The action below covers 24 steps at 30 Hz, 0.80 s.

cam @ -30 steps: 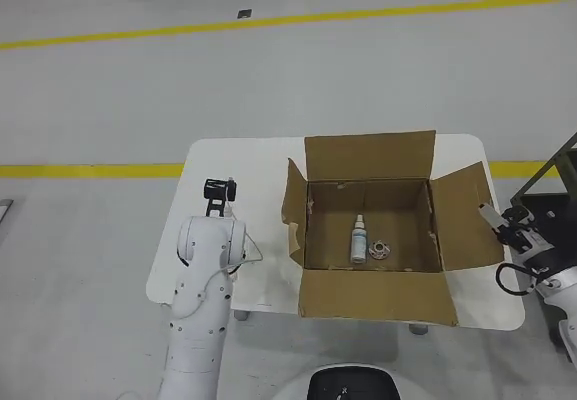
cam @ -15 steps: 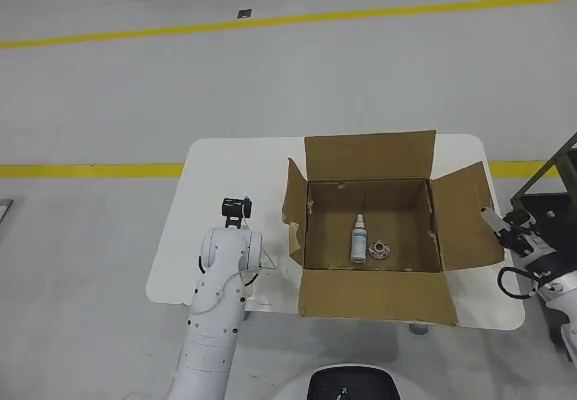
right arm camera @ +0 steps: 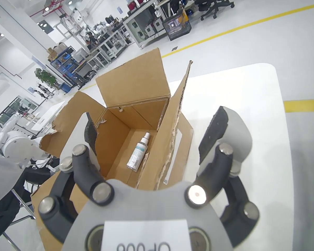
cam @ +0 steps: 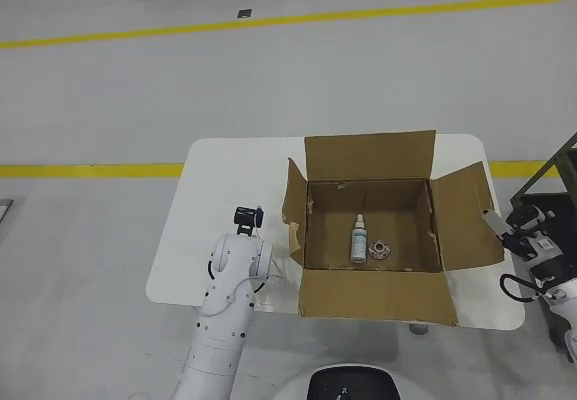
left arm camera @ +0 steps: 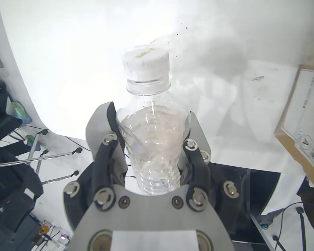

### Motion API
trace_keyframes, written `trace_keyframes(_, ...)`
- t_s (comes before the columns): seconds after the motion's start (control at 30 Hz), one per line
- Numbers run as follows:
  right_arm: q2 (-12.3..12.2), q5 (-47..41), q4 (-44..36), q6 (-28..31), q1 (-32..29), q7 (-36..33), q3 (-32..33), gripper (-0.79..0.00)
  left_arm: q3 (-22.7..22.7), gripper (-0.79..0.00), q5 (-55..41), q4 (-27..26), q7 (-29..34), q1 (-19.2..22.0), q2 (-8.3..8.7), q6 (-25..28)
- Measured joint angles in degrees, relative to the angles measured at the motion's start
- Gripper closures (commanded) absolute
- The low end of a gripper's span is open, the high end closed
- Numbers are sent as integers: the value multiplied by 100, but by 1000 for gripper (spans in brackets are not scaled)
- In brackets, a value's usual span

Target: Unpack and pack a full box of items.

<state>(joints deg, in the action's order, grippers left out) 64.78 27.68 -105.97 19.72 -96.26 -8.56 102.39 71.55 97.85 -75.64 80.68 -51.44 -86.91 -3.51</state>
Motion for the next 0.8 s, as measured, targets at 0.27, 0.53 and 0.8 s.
trace_keyframes(0.27, 19, -13, -75, 55, -151, 68, 11, -785, 11, 0, -4, 887, -252, 384, -43, -232)
trace_keyframes(0.53, 25, -25, -120, 93, -179, 28, 72, -785, -121, -785, -97, 1406, -247, 729, -115, -249)
trace_keyframes(0.8, 25, -154, -409, 189, -94, -34, 146, -785, -132, -785, -126, 1249, -134, 740, -136, -239)
